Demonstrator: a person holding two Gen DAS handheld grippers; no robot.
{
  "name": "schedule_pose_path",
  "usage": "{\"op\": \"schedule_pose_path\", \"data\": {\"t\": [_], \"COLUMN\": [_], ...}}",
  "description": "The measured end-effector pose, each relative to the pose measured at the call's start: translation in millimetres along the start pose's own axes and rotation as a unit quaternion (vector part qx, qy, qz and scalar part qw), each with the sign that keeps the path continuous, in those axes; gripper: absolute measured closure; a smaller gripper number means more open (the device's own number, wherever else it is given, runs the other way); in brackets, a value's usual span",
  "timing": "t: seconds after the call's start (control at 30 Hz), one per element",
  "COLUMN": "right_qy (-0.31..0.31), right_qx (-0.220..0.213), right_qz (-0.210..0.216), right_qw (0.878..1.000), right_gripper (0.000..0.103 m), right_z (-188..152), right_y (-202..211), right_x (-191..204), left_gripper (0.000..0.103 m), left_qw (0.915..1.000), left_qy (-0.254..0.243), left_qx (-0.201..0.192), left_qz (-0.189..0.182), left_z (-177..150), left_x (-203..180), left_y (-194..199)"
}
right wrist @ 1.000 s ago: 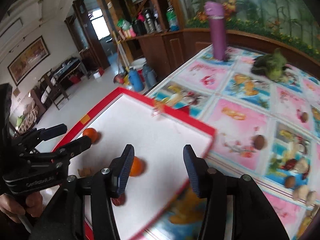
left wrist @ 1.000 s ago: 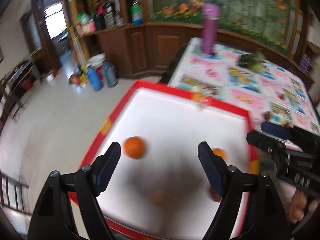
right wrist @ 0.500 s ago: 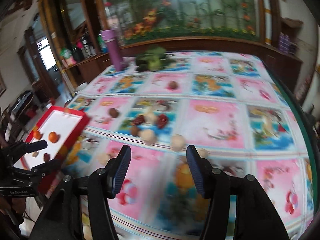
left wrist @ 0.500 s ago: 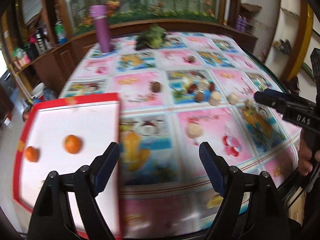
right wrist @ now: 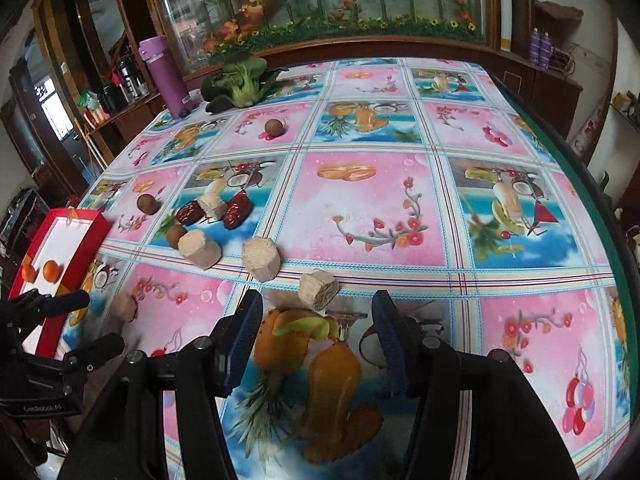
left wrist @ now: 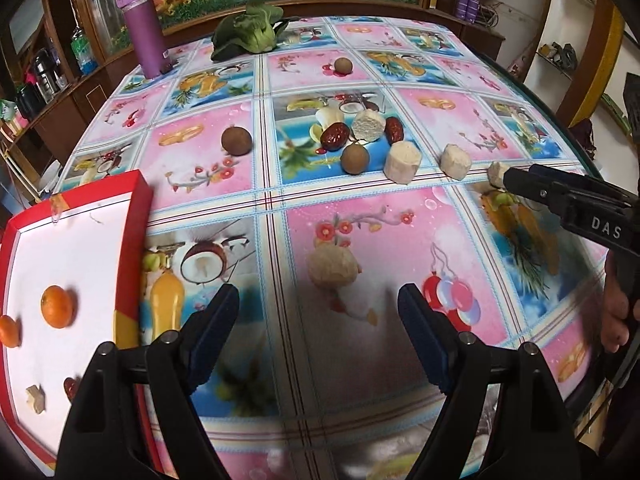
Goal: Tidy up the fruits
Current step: 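Grasp a round beige cake with the left tool while the right tool grasps a beige cube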
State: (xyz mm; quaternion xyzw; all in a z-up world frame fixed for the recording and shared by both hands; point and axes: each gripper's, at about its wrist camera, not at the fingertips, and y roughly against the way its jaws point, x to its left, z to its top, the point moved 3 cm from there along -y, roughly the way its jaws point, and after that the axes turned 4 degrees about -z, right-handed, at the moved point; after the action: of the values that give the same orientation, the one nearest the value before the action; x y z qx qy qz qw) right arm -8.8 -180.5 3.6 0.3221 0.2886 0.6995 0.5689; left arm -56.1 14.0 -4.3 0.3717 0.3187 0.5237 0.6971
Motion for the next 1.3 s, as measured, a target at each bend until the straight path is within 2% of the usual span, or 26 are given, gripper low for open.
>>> {"op": "schedule_pose_path", "data": {"t": [0.1,0.33,0.4,0.53,0.6,0.63,0.83,0.97,1.1,1.17,1.3], "right_qy": [-0.004,-0.004,-0.003,0.002,0.005,0.004,0.007,0.016,0.046,0.066,0.113], "right_qx": [0.013,0.023,0.024,0.02,0.02,0.021,0.02,0.019,0.017,0.021,0.016], "right_qz": [0.007,-0.002,-0.007,-0.013,-0.015,-0.014,-0.001,0.037,0.08,0.114,0.155], "right_qw": [1.0,1.0,1.0,1.0,1.0,1.0,1.0,0.999,0.996,0.991,0.981], "right_gripper": [0.064,0.079,0.086,0.088,0.09,0.09,0.091,0.091,0.091,0.091,0.091], "right_z": [0,0,0,0,-1,-1,-3,0,5,7,10], "right_y": [-8,-15,-16,-16,-15,-15,-4,8,17,18,18], "right_x": [1,3,3,4,5,5,16,38,80,113,176], "left_gripper": [0.027,0.041,0.05,0.062,0.074,0.075,0.075,0.075,0.075,0.075,0.075], "left_qw": [1.0,0.9999,0.9999,0.9999,0.9999,0.9999,0.9997,0.9987,0.9947,0.9915,0.9821], "left_qy": [0.002,0.008,0.007,-0.002,-0.005,-0.004,0.011,0.024,0.052,0.069,0.114], "left_qx": [0.001,0.006,0.002,-0.004,-0.006,-0.006,-0.016,-0.044,-0.088,-0.107,-0.128], "left_qz": [-0.003,-0.007,-0.007,-0.01,-0.012,-0.013,-0.013,-0.01,0.006,0.029,0.078], "left_z": [1,5,7,8,7,7,2,-1,-7,-12,-29], "left_x": [2,4,3,-1,-2,-2,5,16,43,62,111], "left_y": [-3,-14,-15,-14,-13,-12,-2,23,62,80,107]}}
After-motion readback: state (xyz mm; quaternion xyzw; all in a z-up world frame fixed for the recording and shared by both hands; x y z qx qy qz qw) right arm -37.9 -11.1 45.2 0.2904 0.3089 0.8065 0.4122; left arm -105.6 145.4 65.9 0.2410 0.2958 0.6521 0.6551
